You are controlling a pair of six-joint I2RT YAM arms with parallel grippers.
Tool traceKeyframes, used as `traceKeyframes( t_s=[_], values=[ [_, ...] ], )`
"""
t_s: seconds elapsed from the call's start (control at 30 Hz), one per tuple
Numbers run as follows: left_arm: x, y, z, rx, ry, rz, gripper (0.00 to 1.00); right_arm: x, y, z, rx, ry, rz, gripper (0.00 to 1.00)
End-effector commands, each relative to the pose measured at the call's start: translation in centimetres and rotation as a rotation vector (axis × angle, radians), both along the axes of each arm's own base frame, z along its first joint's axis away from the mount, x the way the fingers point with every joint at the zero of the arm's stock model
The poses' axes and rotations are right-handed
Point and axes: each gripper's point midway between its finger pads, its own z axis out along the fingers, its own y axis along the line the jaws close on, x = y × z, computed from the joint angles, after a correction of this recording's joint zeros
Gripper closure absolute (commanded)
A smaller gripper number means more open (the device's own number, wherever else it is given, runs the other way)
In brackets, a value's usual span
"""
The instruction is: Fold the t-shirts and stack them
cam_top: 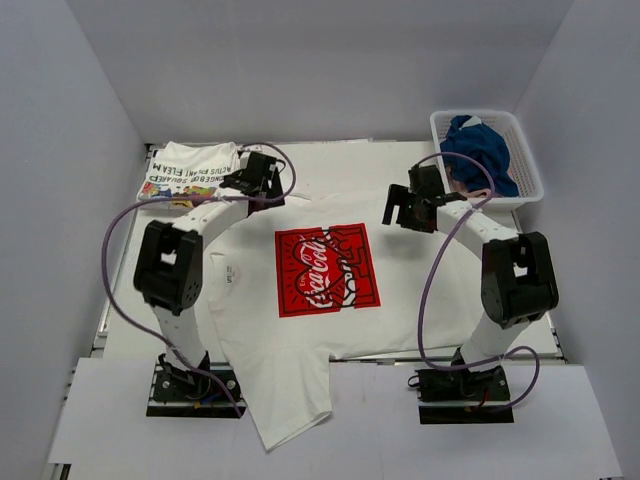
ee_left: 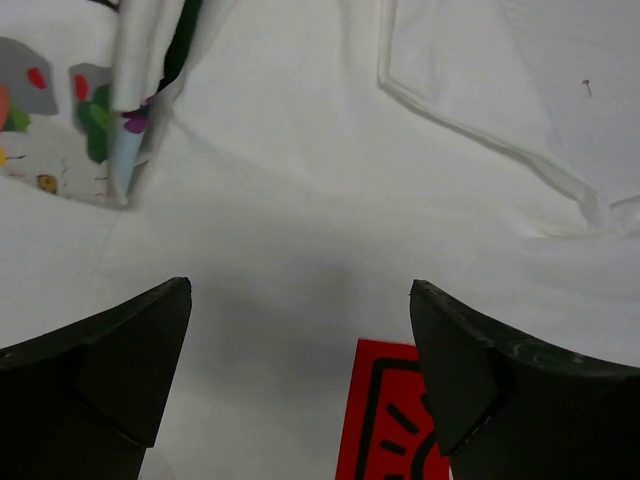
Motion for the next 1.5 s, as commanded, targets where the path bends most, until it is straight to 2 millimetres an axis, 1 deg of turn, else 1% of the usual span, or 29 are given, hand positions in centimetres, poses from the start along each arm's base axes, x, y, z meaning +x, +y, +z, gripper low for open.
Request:
traceKeyframes(
  t_s=[0.0, 0.1, 0.2, 0.23, 0.3, 0.33, 0.37, 0.5, 0.57, 0.63, 0.67, 0.7, 0.77, 0.93, 1.0, 1.03, 1.07, 1.1, 1.13, 1.17, 1.2, 1.23, 1.27, 1.3, 1.33, 1.37, 1.4, 1.43, 1.47],
  values=[
    [1.7, -1.5, -1.9, -0.020, 0.047, -0.008, 0.00, 1.1, -0.6, -1.3, -0.027, 0.018, -0.037, 0.10],
    [3.3, -1.6, -5.2, -0.028, 0.143, -0.011, 0.00, 1.9, -0.6, -2.7, -0.063, 0.066, -0.033, 0.10],
    [5.4, -1.7, -5.5, 0.018, 0.149, -0.012, 0.00, 3.6, -0.4, -3.4, -0.072, 0.081, -0.037, 0.10],
    [5.6, -1.7, -8.3, 0.037, 0.200, -0.011, 0.00, 3.6, -0.4, -4.8, -0.081, 0.113, -0.039, 0.10],
    [7.2, -2.2, -8.7, 0.024, 0.219, -0.014, 0.00, 5.0, 0.1, -4.1, -0.076, 0.101, -0.039, 0.10],
    [9.0, -2.8, -7.5, 0.018, 0.184, -0.022, 0.00, 5.0, -0.1, -6.2, -0.096, 0.147, -0.045, 0.10],
    [9.1, -2.9, -10.6, -0.003, 0.250, -0.036, 0.00, 4.6, -0.5, -6.8, -0.111, 0.187, -0.056, 0.10],
    [12.5, -3.4, -12.0, -0.097, 0.223, -0.094, 0.00, 8.2, 0.8, -8.1, -0.056, 0.195, -0.032, 0.10],
    [14.7, -3.2, -11.3, -0.147, 0.162, -0.116, 0.00, 11.0, 1.2, -8.2, -0.024, 0.171, -0.018, 0.10],
    [17.3, -3.5, -11.0, -0.189, 0.072, -0.144, 0.00, 14.9, 0.7, -5.7, 0.030, 0.090, -0.037, 0.10],
    [18.4, -3.3, -10.9, -0.212, 0.038, -0.163, 0.00, 14.8, 2.4, -8.0, 0.066, 0.132, 0.004, 0.10],
    [20.7, -4.1, -8.9, -0.228, -0.065, -0.202, 0.00, 16.0, 2.1, -7.7, 0.087, 0.105, 0.000, 0.10],
    [22.5, -4.5, -10.2, -0.248, -0.116, -0.245, 0.00, 18.3, 3.0, -6.6, 0.132, 0.046, 0.028, 0.10],
    [26.1, -7.2, -2.9, -0.343, -0.402, -0.402, 0.00, 20.3, 3.5, -0.1, 0.108, -0.140, 0.088, 0.10],
    [26.0, -7.8, 1.2, -0.369, -0.469, -0.439, 0.00, 19.6, 4.4, 2.6, 0.116, -0.204, 0.128, 0.10],
    [25.8, -8.0, 2.2, -0.382, -0.473, -0.444, 0.00, 18.2, 4.1, 1.2, 0.091, -0.169, 0.148, 0.10],
    [25.6, -8.1, 3.9, -0.387, -0.487, -0.457, 0.00, 17.8, 4.4, 5.7, 0.098, -0.250, 0.162, 0.10],
    [25.1, -8.2, 8.1, -0.391, -0.536, -0.475, 0.00, 17.4, 4.9, 6.6, 0.082, -0.276, 0.182, 0.10],
    [24.3, -8.2, 9.2, -0.396, -0.521, -0.482, 0.00, 15.9, 4.8, 5.2, 0.049, -0.249, 0.180, 0.10],
    [23.6, -8.0, 9.6, -0.379, -0.503, -0.488, 0.00, 15.3, 4.2, 9.3, 0.022, -0.324, 0.160, 0.10],
    [22.5, -8.7, 11.1, -0.379, -0.498, -0.495, 0.00, 14.6, 4.3, 9.9, -0.001, -0.336, 0.153, 0.10],
    [20.3, -8.8, 13.7, -0.372, -0.469, -0.483, 0.00, 13.0, 3.1, 7.4, -0.048, -0.279, 0.121, 0.10],
    [19.2, -8.1, 14.8, -0.349, -0.451, -0.469, 0.00, 11.7, 2.7, 11.8, -0.013, -0.352, 0.090, 0.10],
    [17.6, -8.3, 15.5, -0.363, -0.418, -0.453, 0.00, 10.3, 2.3, 10.2, -0.013, -0.324, 0.073, 0.10],
    [15.2, -7.6, 12.8, -0.378, -0.289, -0.406, 0.00, 9.1, 1.8, 12.0, 0.010, -0.355, 0.050, 0.10],
    [12.7, -6.6, 16.1, -0.431, -0.287, -0.320, 0.00, 7.1, 1.4, 11.8, 0.050, -0.336, -0.004, 0.10],
    [10.5, -6.2, 15.9, -0.455, -0.225, -0.286, 0.00, 5.4, 0.7, 11.1, 0.067, -0.332, -0.028, 0.10],
    [6.9, -5.6, 11.4, -0.459, -0.056, -0.243, 0.00, 4.5, 0.3, 10.8, 0.069, -0.328, -0.057, 0.10],
    [3.5, -6.2, 14.4, -0.522, -0.069, -0.257, 0.00, 1.9, -0.3, 8.2, 0.095, -0.272, -0.096, 0.10]
  ],
)
